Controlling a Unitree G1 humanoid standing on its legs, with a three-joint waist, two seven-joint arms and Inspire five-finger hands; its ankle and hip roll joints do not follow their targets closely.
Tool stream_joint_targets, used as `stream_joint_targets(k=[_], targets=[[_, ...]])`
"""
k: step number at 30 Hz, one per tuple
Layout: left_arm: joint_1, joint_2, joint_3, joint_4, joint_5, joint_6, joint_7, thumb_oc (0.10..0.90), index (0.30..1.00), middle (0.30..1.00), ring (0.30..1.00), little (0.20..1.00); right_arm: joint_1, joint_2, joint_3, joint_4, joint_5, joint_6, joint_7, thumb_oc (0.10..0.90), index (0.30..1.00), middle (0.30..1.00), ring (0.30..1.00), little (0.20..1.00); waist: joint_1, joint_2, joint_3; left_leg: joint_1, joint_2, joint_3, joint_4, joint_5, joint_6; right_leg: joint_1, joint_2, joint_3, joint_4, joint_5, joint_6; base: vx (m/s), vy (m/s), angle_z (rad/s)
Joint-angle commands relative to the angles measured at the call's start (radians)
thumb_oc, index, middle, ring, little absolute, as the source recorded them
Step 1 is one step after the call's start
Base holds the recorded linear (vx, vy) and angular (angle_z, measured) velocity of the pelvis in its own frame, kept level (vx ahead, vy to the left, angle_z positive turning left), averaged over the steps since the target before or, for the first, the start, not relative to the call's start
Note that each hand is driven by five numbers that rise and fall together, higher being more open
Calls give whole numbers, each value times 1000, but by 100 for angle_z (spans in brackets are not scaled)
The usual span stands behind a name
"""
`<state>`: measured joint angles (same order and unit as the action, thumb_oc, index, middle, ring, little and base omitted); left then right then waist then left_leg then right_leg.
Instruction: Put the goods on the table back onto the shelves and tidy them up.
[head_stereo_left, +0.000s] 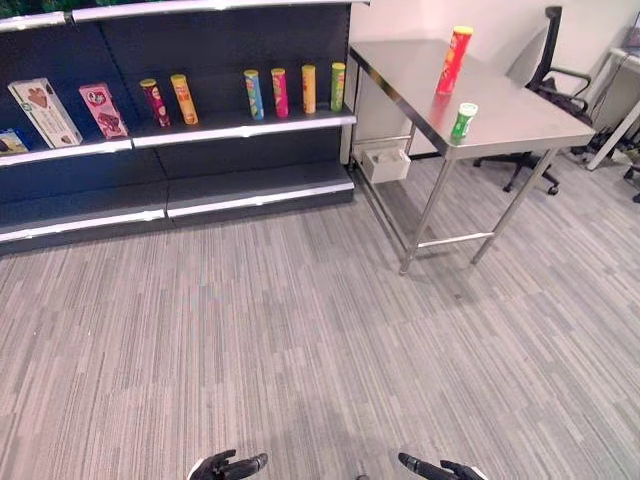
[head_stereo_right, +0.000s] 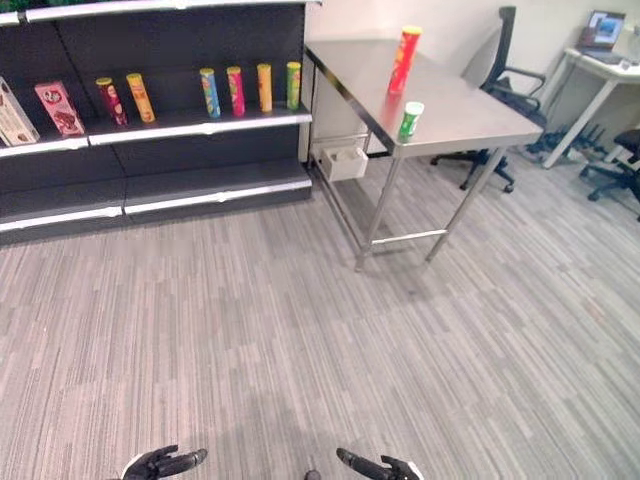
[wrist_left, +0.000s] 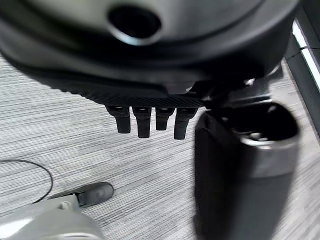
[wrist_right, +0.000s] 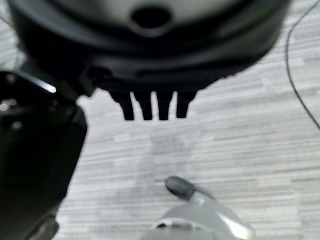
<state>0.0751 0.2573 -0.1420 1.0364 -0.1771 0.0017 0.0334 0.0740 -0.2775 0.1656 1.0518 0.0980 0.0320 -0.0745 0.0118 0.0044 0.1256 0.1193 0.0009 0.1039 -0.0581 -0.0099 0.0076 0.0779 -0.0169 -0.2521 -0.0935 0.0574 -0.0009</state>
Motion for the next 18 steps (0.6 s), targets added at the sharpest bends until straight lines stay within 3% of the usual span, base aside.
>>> stream_joint_targets(k=[1, 18], targets=[[-40, 21, 12, -20, -24, -48, 4, 800, 900, 900, 900, 900, -50, -60, 2, -13, 8, -34, -22, 800, 900, 900, 900, 900, 0, -19, 1, -9, 40, 43, -29, 10, -73, 35, -72, -30, 6, -41, 129, 0, 0, 0], [-38, 32, 14, -34, -30, -48, 6, 800, 900, 900, 900, 900, -35, -79, -17, -36, 9, -31, -22, 800, 900, 900, 900, 900, -5, -19, 10, -3, 54, 53, -10, 7, -80, 36, -54, -22, 6, -54, 118, 15, -20, -2]])
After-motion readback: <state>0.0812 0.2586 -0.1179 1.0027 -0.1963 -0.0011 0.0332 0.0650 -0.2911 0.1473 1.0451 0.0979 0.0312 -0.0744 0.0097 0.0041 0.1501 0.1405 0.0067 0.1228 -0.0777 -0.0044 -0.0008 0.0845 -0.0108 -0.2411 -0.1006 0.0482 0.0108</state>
